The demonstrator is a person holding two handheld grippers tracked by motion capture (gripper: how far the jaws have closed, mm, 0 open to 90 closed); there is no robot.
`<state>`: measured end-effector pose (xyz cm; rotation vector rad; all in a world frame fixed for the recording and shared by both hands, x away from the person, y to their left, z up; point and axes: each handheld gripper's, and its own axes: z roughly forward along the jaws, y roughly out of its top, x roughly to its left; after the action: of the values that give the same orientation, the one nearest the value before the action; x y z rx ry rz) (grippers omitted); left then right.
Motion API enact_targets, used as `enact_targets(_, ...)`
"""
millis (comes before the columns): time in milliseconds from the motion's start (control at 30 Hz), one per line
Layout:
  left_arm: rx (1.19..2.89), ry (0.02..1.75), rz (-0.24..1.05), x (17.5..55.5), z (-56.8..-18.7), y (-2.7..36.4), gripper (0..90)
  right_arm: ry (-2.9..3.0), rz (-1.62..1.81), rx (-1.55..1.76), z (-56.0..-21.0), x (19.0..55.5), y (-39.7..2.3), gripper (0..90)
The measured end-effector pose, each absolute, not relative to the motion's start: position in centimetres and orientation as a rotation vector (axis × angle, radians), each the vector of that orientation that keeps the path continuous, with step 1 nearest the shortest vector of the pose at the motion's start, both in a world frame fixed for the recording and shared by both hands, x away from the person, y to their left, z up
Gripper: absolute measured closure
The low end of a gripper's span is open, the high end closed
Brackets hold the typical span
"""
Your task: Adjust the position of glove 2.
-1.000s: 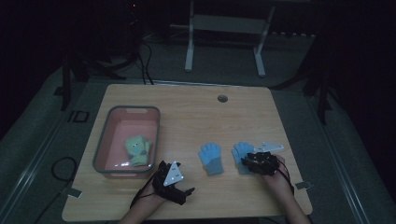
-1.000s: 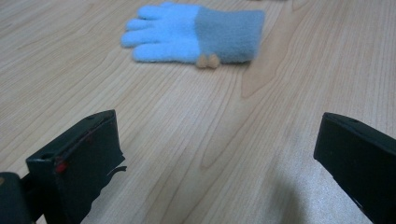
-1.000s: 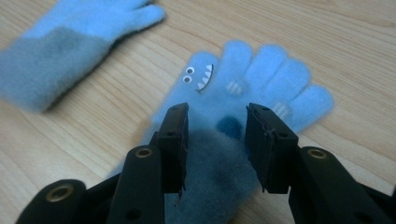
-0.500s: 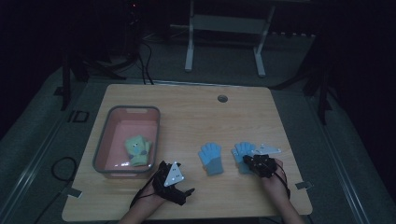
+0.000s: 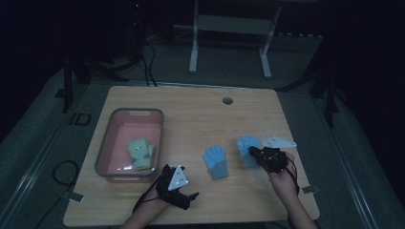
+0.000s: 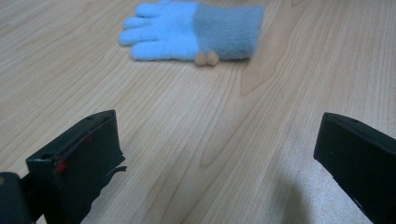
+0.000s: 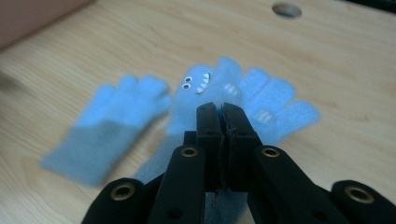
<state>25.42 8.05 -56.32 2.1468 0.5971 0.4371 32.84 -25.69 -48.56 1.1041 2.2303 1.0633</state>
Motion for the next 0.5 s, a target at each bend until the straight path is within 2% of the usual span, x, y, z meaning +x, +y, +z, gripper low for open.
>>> enact_targets(167, 2.147, 0.597, 0.437, 25.4, -56.3, 8.0, 1.0, 2.236, 1.111, 1.064, -47.3, 32.8, -23.8, 86.6)
enact_targets(500, 2.147, 0.593, 0.438, 25.4, -56.3, 8.0, 1.0, 2.309, 1.174, 0.982, -47.4, 32.8, -19.5, 86.6)
